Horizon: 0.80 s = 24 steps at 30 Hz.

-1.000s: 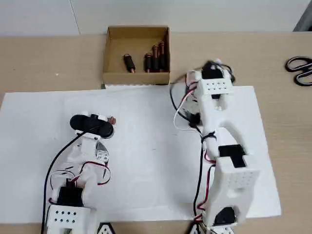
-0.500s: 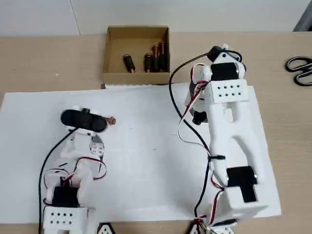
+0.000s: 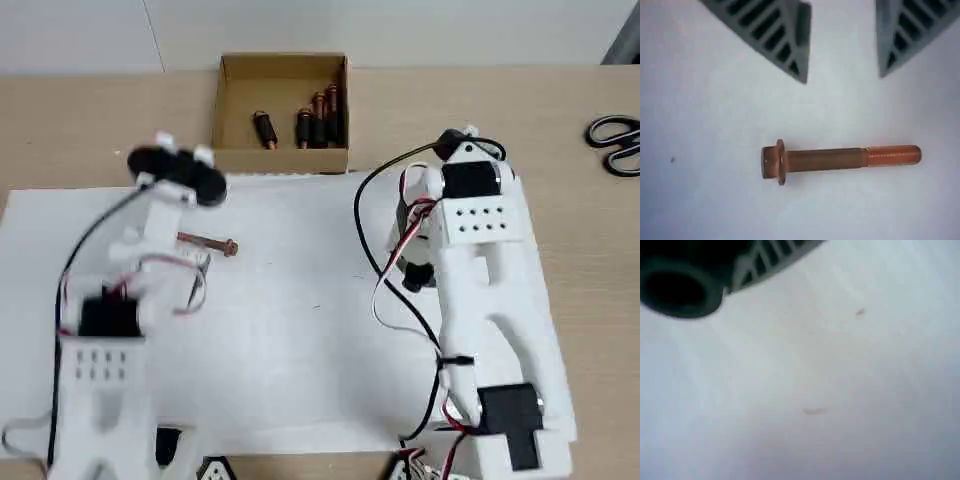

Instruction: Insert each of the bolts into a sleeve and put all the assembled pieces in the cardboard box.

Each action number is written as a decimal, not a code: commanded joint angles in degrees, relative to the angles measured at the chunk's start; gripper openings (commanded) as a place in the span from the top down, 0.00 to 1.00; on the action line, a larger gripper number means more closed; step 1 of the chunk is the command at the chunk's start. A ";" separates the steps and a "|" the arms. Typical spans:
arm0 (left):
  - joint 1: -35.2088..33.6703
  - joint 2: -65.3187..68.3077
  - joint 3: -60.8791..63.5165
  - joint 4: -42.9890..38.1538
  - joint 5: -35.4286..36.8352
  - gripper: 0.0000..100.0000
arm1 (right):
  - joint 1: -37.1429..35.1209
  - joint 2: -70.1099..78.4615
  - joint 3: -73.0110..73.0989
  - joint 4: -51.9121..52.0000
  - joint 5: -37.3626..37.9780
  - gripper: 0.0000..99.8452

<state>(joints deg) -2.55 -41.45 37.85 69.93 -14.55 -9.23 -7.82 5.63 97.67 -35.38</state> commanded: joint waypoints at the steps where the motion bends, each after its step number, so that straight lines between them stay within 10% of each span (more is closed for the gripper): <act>1: 0.09 10.46 -12.97 6.77 -6.59 0.91 | 0.66 -4.00 1.41 -0.31 0.62 1.00; 12: -0.26 24.35 -24.04 18.37 -41.67 0.93 | 0.66 -7.52 9.05 -5.85 2.90 1.00; 24: -0.88 38.77 -28.88 10.55 -63.03 0.89 | 0.57 -12.35 15.21 -5.85 3.34 1.00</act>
<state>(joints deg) -2.73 -4.79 13.41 82.15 -73.54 -9.23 -17.32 20.66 92.40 -32.75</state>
